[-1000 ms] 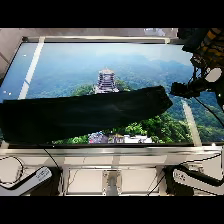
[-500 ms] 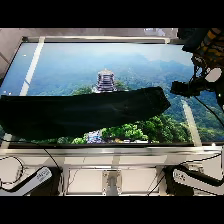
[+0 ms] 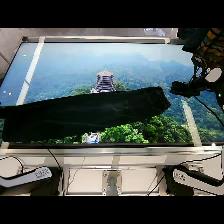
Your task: Fold the clothes and pants, and hang the long-sleeved shirts on hangers.
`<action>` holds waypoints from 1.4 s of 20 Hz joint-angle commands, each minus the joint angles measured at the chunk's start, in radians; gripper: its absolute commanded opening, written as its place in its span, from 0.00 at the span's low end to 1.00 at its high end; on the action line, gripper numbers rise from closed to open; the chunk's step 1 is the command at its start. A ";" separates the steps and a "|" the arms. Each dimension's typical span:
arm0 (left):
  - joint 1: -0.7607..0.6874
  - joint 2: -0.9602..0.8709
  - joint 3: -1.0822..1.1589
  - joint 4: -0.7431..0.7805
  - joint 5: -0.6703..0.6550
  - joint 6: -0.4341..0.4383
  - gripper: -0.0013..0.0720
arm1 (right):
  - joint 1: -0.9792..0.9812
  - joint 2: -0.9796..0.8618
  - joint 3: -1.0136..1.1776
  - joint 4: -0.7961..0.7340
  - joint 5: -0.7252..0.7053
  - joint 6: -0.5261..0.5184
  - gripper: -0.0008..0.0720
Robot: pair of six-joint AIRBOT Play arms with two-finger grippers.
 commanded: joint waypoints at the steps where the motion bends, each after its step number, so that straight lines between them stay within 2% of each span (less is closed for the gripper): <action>1: 0.000 -0.121 0.001 -0.003 0.031 -0.004 0.05 | 0.001 0.000 0.000 0.010 0.036 0.002 0.52; 4: 0.000 -0.141 0.005 0.005 0.108 -0.038 0.04 | 0.001 0.000 -0.003 0.025 0.039 0.021 0.52; 7: 0.000 -0.140 0.071 0.093 0.142 -0.174 0.04 | 0.001 0.000 -0.031 0.031 0.032 0.040 0.52; 10: 0.000 -0.140 0.144 0.103 0.159 -0.191 0.05 | 0.001 0.000 -0.092 0.032 0.023 0.044 0.52; 11: 0.000 -0.140 0.160 0.103 0.169 -0.191 0.18 | 0.001 0.000 -0.114 0.035 0.017 0.045 0.52; 12: 0.000 -0.140 0.171 0.103 0.187 -0.191 0.49 | 0.001 0.000 -0.137 0.041 0.005 0.045 0.52; 13: 0.000 -0.140 0.178 0.103 0.199 -0.191 0.56 | 0.001 0.000 -0.155 0.043 -0.016 0.045 0.52; 16: 0.000 -0.142 0.180 0.103 0.213 -0.191 0.56 | 0.001 0.001 -0.174 0.053 -0.109 0.050 0.52; 18: 0.010 -0.142 0.181 0.106 0.165 -0.191 0.56 | 0.001 0.002 -0.174 0.077 -0.126 0.054 0.52; 19: 0.021 -0.142 0.181 0.106 0.127 -0.176 0.56 | 0.001 0.002 -0.174 0.080 -0.122 0.054 0.52; 21: 0.064 -0.154 0.181 0.094 0.039 -0.137 0.68 | 0.001 0.002 -0.174 0.077 -0.110 0.053 0.53; 24: 0.150 -0.201 0.181 -0.016 -0.118 -0.013 0.69 | 0.001 0.002 -0.174 0.077 -0.108 0.053 0.53; 28: 0.236 -0.256 0.184 -0.272 -0.237 0.119 0.69 | 0.001 0.002 -0.174 0.078 -0.096 0.053 0.53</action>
